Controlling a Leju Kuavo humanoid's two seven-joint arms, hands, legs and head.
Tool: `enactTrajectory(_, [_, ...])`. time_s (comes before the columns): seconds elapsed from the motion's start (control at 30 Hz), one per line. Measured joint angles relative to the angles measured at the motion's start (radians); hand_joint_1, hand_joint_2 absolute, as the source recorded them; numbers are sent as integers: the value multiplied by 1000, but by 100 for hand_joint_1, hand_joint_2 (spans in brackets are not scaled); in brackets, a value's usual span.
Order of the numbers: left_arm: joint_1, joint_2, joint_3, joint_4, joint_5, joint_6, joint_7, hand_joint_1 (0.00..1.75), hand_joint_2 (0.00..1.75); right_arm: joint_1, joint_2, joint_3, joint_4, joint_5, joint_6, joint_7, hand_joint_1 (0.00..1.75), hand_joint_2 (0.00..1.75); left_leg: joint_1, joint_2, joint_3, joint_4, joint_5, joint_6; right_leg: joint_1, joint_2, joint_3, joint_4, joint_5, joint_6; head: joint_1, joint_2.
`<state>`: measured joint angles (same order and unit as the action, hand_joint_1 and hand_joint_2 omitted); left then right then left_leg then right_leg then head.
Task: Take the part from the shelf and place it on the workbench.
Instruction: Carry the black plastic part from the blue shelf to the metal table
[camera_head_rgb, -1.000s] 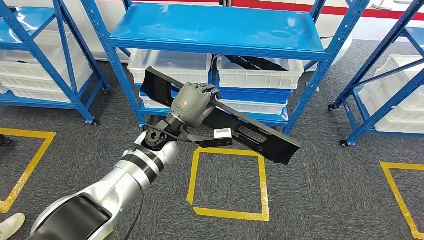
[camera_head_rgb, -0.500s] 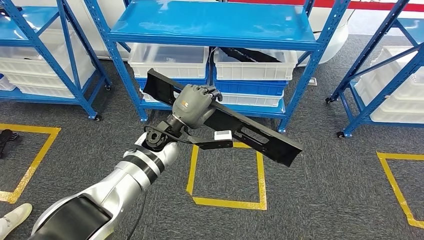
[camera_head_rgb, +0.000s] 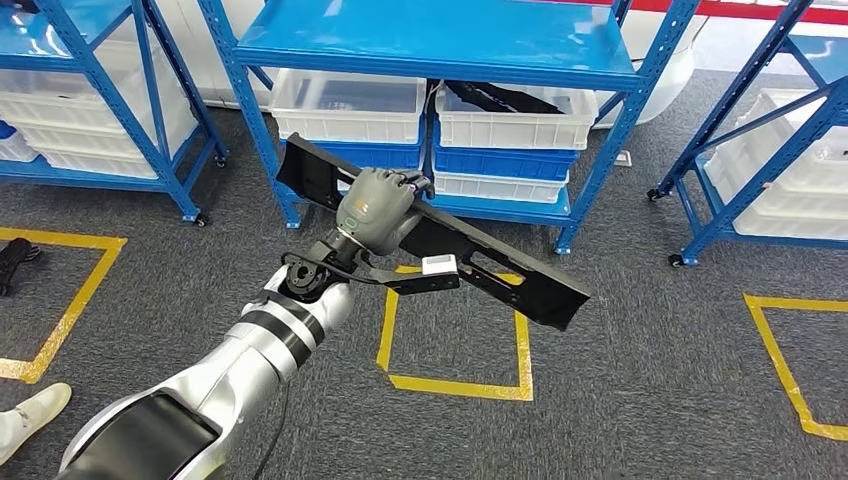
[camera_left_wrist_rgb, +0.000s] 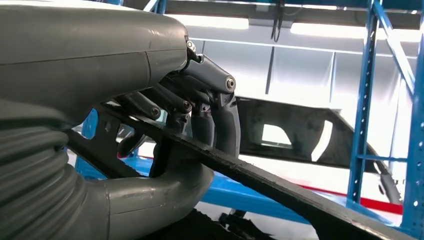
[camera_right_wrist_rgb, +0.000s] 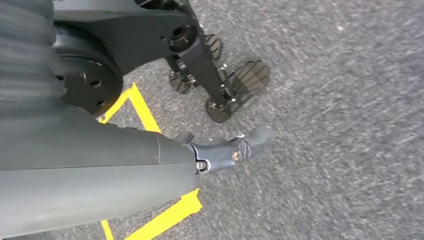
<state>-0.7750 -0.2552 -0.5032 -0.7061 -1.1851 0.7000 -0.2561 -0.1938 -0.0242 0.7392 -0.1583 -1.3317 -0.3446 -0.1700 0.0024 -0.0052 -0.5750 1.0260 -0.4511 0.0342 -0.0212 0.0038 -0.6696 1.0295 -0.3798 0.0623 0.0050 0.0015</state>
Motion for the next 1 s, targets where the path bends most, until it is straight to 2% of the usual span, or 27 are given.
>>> enactTrajectory(0.03, [-1, -1, 1, 0, -1, 0, 0, 175, 175, 0, 0, 0, 0, 0, 1, 0, 0, 175, 2, 1, -10, -3, 11, 9, 0, 0, -20, 44, -33, -4, 1, 0])
enactTrajectory(0.1, [0, -2, 3, 0, -2, 0, 0, 175, 175, 0, 2, 0, 0, 0, 2, 0, 0, 175, 1, 2, -36, -3, 31, 17, 0, 0, -68, 178, -112, -10, 3, 0])
enactTrajectory(0.13, [1, -2, 3, 0, -3, 0, 0, 175, 175, 0, 2, 0, 0, 0, 3, 0, 0, 175, 0, 2, -51, -2, 41, 17, 0, 0, -85, 240, -138, -8, 3, 0])
enactTrajectory(0.17, [3, -2, 3, 0, -3, 0, -1, 175, 175, 0, 2, 0, 0, 0, 3, 0, 0, 175, 0, 2, -64, -2, 51, 16, 0, 0, -85, 270, -146, -2, 3, 0])
enactTrajectory(0.2, [4, -2, 4, 0, -4, 0, -1, 175, 175, 0, 1, 0, 0, 0, 3, 0, 0, 175, 0, 2, -78, -2, 62, 15, 0, 0, -65, 263, -138, 7, 4, 0])
enactTrajectory(0.23, [5, -2, 4, 0, -4, 0, -1, 175, 175, -1, 1, 0, 0, 0, 3, 0, 0, 175, 0, 2, -90, -2, 71, 12, 0, -1, -27, 219, -121, 15, 3, 0])
enactTrajectory(0.27, [5, -2, 4, 0, -4, 0, -1, 175, 175, -2, 0, 0, 0, 0, 3, 0, 0, 175, 0, 2, -99, -1, 81, 9, 0, -2, 27, 147, -108, 19, 4, 0])
enactTrajectory(0.3, [4, -2, 4, -1, -4, 0, -1, 175, 175, -5, 0, 0, 0, 0, 3, 0, 0, 175, -2, 2, -108, 0, 89, 4, 3, -4, 80, 74, -104, 16, 3, 0])
enactTrajectory(0.33, [4, -3, 5, -1, -4, 0, -1, 175, 175, -7, 0, 0, 0, 0, 3, -1, 0, 175, -3, 3, -112, -1, 97, -1, 6, -4, 116, 21, -102, 10, 2, 0])
enactTrajectory(0.37, [3, -3, 5, -2, -5, 0, -1, 175, 175, -9, -1, 0, 0, 0, 3, -1, 0, 175, -3, 3, -113, -2, 105, -7, 9, -3, 134, -10, -104, 1, 2, 0])
enactTrajectory(0.43, [2, -4, 6, -2, -5, 0, -2, 175, 175, -11, -1, 0, 0, 0, 3, -1, 0, 175, -3, 5, -113, -9, 121, -21, 13, 1, 127, -19, -95, -15, 0, 0])
enactTrajectory(0.47, [1, -4, 7, -2, -6, 0, -2, 175, 175, -11, 0, 0, 0, 0, 4, -1, 0, 175, -2, 4, -117, -8, 119, -27, 9, 0, 124, -22, -88, -24, 0, 0])
enactTrajectory(0.5, [1, -3, 8, -3, -6, 0, -3, 175, 175, -11, 1, 0, 0, 0, 4, -1, 0, 175, -1, 4, -125, 5, 101, -33, 4, -1, 120, -26, -78, -35, -2, 0])
enactTrajectory(0.53, [2, -3, 10, -3, -6, 0, -3, 175, 175, -11, 1, 0, 0, 0, 5, -1, 0, 175, 0, 3, -139, 39, 65, -38, -1, -3, 114, -29, -67, -44, -4, 0])
enactTrajectory(0.57, [2, -2, 12, -3, -6, 0, -3, 175, 175, -11, 1, 0, 0, 0, 6, -2, 0, 175, 2, 2, -158, 95, 16, -42, -4, -4, 107, -30, -56, -51, -5, 0])
enactTrajectory(0.6, [3, -2, 13, -3, -6, 0, -3, 175, 175, -10, 0, 0, 0, 0, 6, -2, 0, 175, 3, 2, -177, 163, -32, -46, -4, -4, 96, -30, -47, -55, -6, 0])
enactTrajectory(0.63, [4, -1, 14, -2, -6, 0, -3, 175, 175, -10, 0, 0, 0, 0, 6, -4, 0, 175, 5, 2, -192, 228, -65, -50, -3, -4, 85, -29, -38, -56, -6, 0])
enactTrajectory(0.67, [6, -1, 15, -2, -6, 0, -3, 175, 175, -9, 0, 0, 0, 0, 6, -4, 0, 175, 6, 2, -197, 269, -79, -53, -3, -4, 74, -29, -30, -55, -6, 0])
enactTrajectory(0.7, [7, 0, 16, -2, -6, 0, -4, 175, 175, -9, 0, 0, 0, 0, 7, -5, 0, 175, 8, 2, -181, 274, -74, -54, -3, -4, 64, -28, -22, -52, -7, 0])
enactTrajectory(0.73, [8, 0, 18, -2, -7, 0, -4, 175, 175, -8, 0, 0, 0, -1, 7, -6, 0, 175, 10, 2, -145, 239, -57, -54, -4, -3, 55, -27, -16, -49, -7, 0])
enactTrajectory(0.8, [6, 0, 19, -3, -7, 0, -5, 175, 175, -9, 0, 0, 0, -1, 8, -6, 0, 175, 11, 1, -42, 103, -27, -51, -4, -2, 42, -25, -4, -39, -7, 0])
enactTrajectory(0.83, [4, -1, 19, -3, -7, 0, -5, 175, 175, -10, 0, 0, 0, -1, 8, -7, 0, 175, 9, -2, -6, 50, -21, -47, -4, -2, 37, -24, 2, -33, -6, 0])
enactTrajectory(0.87, [3, -2, 19, -3, -7, 0, -5, 175, 175, -10, 0, 0, 0, -1, 8, -7, 0, 175, 6, -4, 13, 18, -22, -42, -3, -2, 33, -23, 7, -25, -6, 0])
enactTrajectory(0.9, [3, -2, 20, -4, -7, 0, -5, 175, 175, -11, 0, 0, 0, -1, 8, -7, 0, 175, 2, -5, 14, 8, -24, -36, -2, -2, 30, -24, 13, -17, -7, 0])
enactTrajectory(0.97, [2, -3, 20, -4, -7, 0, -5, 175, 175, -10, 0, 0, 0, -1, 8, -7, 0, 175, 1, -4, 4, 4, -11, -18, -3, -2, 25, -25, 21, -3, -8, 0])
enactTrajectory(1.0, [2, -4, 20, -5, -7, 0, -6, 175, 175, -10, 0, 0, 0, -1, 8, -7, 0, 175, 2, -2, -2, 1, -1, -7, -3, -2, 15, -14, 11, -2, -7, 0])
